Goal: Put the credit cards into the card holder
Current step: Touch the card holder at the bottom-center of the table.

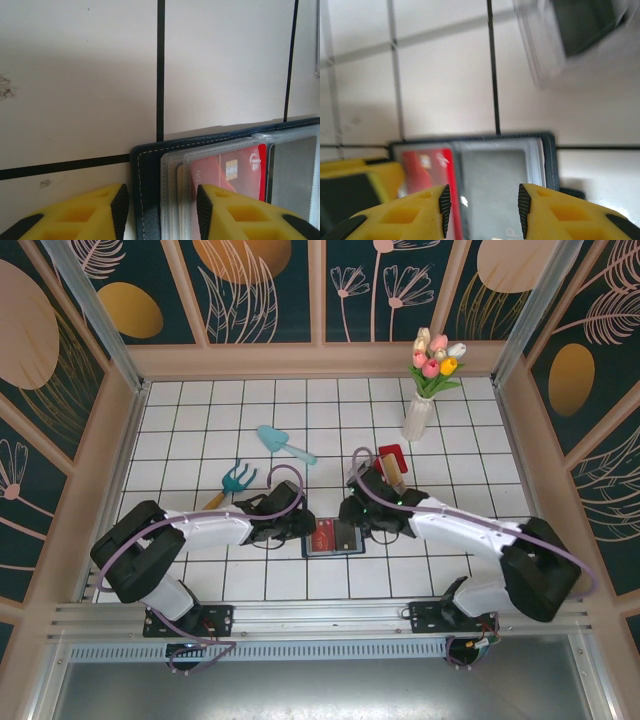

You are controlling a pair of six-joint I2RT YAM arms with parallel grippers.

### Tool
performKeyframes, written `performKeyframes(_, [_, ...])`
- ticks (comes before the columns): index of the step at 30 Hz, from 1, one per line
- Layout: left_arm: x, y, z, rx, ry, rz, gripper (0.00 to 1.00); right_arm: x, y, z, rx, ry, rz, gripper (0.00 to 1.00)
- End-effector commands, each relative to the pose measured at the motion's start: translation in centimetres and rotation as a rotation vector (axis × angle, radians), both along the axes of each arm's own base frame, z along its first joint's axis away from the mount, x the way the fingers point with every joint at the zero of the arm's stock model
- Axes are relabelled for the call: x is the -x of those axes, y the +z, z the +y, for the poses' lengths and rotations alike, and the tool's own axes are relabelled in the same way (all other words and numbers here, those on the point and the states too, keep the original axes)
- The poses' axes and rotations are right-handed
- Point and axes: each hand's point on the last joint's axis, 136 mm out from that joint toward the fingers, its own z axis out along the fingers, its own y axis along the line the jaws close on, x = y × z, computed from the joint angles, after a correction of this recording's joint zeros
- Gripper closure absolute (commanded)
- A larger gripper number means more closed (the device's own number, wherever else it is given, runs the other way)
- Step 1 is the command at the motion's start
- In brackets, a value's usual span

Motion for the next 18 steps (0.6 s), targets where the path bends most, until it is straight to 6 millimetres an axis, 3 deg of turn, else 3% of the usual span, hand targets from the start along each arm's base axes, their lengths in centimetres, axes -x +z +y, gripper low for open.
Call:
performKeyframes(1, [-1.3,1.8,0.4,-0.033,0.035,-0.06,0.53,-3.3,4.5,-4.5,0.106,-0.087,-0.15,0.57])
performKeyframes(5, [-3.5,4.2,-0.7,-0.012,0.043,-0.123,0.46,-6.4,6.0,-8.9,0.197,-0.129,-0.191,0.56])
performKeyframes(8, [-5.8,5.7,-2.5,0.043,0.047,-0.144,0.44,-8.2,5.9,-10.6,0.262,-0.129,-0.188,0.55])
performKeyframes(12, [-8.9,7.8,-5.9,0.122,0.03,-0.171,0.41,-9.8,5.1,-11.5,0.336,-0.113,-0.164,0.54])
performKeyframes(18, [-12.2,7.3,-10.3,0.173,-0.008,-0.137,0.41,-11.2,3.9,-12.3,0.377,-0.093,-0.131,0.54])
